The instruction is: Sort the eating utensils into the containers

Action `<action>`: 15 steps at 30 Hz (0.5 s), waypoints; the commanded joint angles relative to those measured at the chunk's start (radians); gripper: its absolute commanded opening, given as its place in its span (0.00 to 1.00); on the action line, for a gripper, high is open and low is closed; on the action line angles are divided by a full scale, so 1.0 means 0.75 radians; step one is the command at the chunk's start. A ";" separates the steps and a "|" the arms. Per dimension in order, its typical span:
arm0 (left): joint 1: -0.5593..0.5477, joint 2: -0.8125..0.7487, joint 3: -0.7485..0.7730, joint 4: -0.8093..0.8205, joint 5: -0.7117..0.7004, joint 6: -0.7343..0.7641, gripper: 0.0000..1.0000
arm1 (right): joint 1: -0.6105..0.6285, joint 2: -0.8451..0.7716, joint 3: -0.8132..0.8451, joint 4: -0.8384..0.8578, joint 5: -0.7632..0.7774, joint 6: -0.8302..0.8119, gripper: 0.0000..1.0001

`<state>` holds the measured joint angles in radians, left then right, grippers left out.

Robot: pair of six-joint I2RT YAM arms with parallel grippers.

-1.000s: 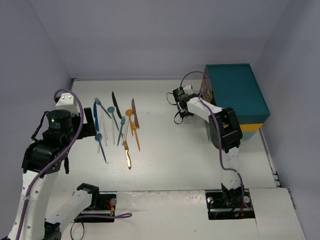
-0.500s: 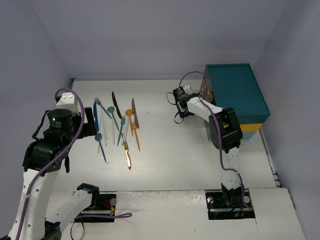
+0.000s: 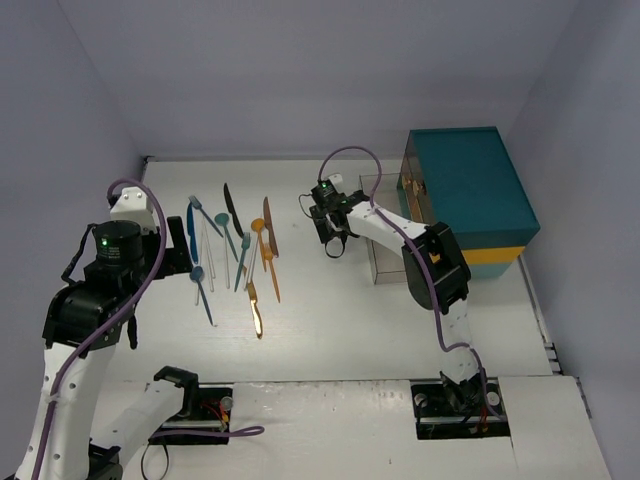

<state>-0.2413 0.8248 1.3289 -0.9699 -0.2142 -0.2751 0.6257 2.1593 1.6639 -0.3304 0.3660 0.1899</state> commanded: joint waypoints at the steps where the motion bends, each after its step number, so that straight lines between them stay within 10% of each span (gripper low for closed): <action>1: -0.010 0.003 0.011 0.037 -0.022 0.017 0.88 | 0.054 -0.100 0.065 0.018 -0.087 0.069 0.99; 15: -0.016 0.030 0.014 0.038 0.008 -0.004 0.88 | 0.086 -0.240 0.098 -0.006 0.249 -0.051 1.00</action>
<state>-0.2485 0.8250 1.3289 -0.9699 -0.2134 -0.2733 0.6758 2.0487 1.6917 -0.3372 0.4477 0.1852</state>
